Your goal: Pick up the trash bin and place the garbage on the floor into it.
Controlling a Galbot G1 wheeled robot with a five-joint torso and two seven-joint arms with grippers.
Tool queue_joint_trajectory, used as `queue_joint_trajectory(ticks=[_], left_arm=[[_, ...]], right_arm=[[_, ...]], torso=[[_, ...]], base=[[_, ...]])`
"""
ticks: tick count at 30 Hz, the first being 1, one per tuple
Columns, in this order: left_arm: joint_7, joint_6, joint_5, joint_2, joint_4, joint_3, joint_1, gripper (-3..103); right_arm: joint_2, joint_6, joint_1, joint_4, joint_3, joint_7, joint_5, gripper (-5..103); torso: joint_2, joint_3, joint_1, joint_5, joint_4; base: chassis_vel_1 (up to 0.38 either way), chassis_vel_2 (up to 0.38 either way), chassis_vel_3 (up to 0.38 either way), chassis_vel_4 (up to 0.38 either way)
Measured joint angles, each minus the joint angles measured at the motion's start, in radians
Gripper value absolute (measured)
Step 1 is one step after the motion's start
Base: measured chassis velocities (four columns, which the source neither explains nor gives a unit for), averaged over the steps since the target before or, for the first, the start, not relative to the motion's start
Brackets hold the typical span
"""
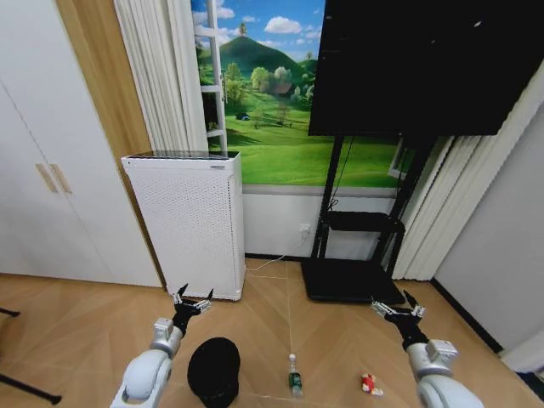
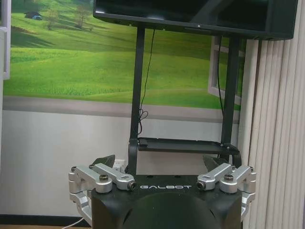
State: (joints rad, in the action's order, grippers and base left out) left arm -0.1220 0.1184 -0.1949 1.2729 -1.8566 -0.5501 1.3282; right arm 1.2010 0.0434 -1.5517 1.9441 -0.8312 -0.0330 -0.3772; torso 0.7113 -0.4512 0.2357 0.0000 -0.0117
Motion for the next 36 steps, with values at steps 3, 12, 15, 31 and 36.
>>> queue_joint_trajectory(ticks=[3, 12, 15, 31, 36], left_arm=[[0.000, 0.000, 0.000, -0.001, 0.000, 0.000, -0.001, 100], [0.001, 0.000, 0.000, -0.006, 0.000, 0.001, 0.003, 100], [0.001, 0.000, 0.000, -0.007, -0.002, 0.005, 0.005, 100], [0.043, 0.040, -0.035, -0.006, -0.038, 0.005, 0.021, 100], [0.056, 0.053, -0.060, -0.006, -0.047, 0.000, 0.022, 100]], right_arm=[[0.000, 0.001, 0.001, -0.002, 0.002, 0.000, 0.000, 100], [0.006, 0.001, -0.006, 0.004, 0.000, -0.001, -0.003, 100], [0.013, -0.005, -0.019, 0.012, -0.007, 0.000, -0.003, 100], [0.027, 0.019, -0.035, 0.026, -0.013, -0.012, 0.006, 100], [0.028, 0.018, -0.034, 0.027, -0.011, -0.012, 0.006, 100]], torso=[[0.000, 0.000, 0.000, -0.0001, 0.0002], [0.000, 0.000, 0.000, -0.0003, 0.0003], [0.000, 0.000, 0.000, 0.0000, 0.0002], [0.000, 0.000, 0.000, 0.0000, 0.0000], [0.000, 0.000, 0.000, -0.0001, 0.0003]], base=[[-0.006, -0.022, 0.017, 0.009], [0.018, 0.025, -0.015, -0.008], [0.000, 0.000, 0.000, 0.000], [-0.063, -0.055, 0.049, 0.052], [0.000, 0.000, 0.000, 0.000]])
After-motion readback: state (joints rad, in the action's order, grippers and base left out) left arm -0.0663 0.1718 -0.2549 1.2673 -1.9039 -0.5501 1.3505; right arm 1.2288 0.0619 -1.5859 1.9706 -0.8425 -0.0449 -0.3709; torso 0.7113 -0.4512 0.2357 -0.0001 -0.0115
